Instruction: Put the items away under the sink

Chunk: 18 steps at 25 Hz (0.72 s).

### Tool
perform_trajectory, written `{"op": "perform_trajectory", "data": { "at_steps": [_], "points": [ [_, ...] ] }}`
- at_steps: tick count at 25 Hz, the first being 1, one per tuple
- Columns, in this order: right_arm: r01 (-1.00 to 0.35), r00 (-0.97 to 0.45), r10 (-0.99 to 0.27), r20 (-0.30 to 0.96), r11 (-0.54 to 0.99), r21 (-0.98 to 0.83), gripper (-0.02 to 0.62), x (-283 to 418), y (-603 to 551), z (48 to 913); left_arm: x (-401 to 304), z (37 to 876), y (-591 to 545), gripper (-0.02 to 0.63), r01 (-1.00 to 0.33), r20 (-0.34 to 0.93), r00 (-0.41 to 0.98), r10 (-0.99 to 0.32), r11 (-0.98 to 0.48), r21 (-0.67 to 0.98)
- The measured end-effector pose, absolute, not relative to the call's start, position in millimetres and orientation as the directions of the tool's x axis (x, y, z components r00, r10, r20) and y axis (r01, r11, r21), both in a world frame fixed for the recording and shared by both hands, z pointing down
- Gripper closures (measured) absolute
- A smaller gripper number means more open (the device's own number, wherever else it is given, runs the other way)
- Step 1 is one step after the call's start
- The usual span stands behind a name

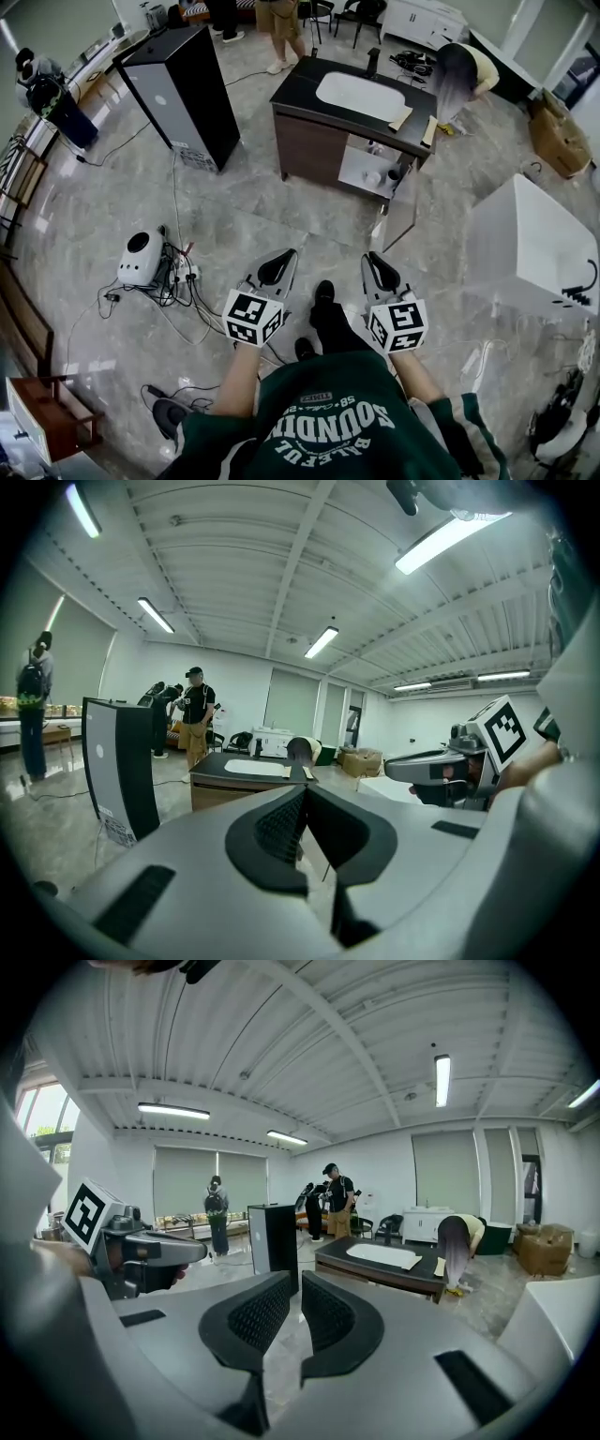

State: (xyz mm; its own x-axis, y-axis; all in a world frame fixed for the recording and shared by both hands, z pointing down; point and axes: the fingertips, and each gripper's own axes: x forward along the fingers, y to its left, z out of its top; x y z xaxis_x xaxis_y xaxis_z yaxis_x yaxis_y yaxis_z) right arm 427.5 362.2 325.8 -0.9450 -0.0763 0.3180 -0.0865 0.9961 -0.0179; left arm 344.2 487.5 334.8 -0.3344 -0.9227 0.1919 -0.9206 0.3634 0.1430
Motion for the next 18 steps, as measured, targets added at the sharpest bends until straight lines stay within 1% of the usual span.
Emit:
{"op": "perform_trajectory", "data": {
  "at_steps": [6, 18],
  "points": [
    [-0.136, -0.940, -0.113, 0.322, 0.990, -0.049, 0.543, 392, 325, 343, 303, 342, 447, 0.595, -0.936, 0.200, -0.298, -0.933, 0.327, 0.130],
    [-0.229, -0.930, -0.192, 0.313, 0.970, -0.084, 0.543, 255, 197, 341, 161, 338, 313, 0.595, -0.961, 0.215, -0.226, -0.950, 0.254, 0.110]
  ]
}}
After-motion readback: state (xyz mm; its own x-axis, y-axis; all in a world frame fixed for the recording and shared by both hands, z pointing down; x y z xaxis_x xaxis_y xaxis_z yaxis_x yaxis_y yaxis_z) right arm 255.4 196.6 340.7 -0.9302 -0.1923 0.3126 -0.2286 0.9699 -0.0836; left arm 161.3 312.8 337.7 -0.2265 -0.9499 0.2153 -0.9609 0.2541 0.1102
